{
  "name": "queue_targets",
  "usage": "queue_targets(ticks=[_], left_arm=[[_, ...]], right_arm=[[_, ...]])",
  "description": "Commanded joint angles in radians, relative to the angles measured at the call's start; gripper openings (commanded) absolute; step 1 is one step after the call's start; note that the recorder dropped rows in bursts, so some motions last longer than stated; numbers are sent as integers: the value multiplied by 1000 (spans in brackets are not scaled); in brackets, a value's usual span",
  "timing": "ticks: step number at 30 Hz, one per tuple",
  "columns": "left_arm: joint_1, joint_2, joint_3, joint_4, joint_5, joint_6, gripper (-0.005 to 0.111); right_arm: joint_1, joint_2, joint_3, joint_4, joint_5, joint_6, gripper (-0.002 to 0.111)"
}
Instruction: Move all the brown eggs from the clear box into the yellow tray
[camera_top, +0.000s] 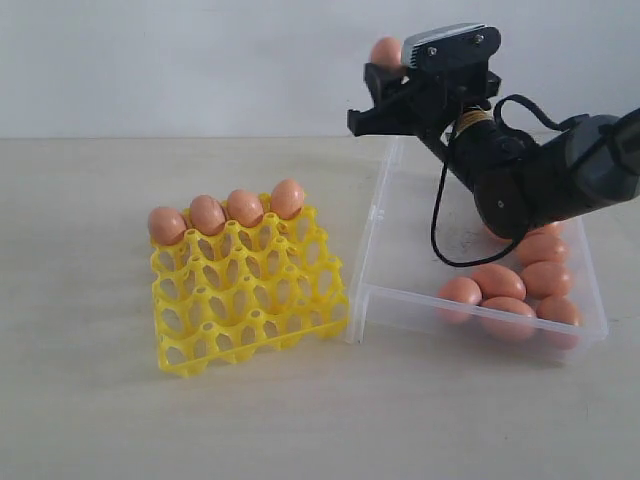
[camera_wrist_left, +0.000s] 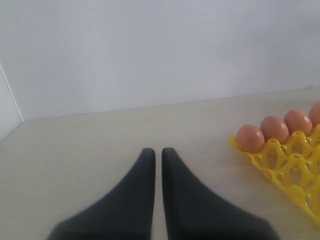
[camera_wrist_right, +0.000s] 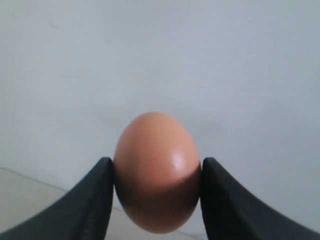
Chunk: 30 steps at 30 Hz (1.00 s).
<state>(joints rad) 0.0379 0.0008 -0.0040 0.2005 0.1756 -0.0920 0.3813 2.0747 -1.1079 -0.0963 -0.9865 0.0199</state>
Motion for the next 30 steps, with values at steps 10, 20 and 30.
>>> queue_targets(ticks=[10, 20, 30], left_arm=[[-5, -1, 4, 0, -3, -5, 4], [-5, -1, 4, 0, -3, -5, 4], [-5, -1, 4, 0, -3, -5, 4]], right_arm=[[1, -4, 0, -500, -235, 552, 0], [87, 117, -31, -514, -235, 579, 0], [216, 283, -211, -518, -235, 610, 0]])
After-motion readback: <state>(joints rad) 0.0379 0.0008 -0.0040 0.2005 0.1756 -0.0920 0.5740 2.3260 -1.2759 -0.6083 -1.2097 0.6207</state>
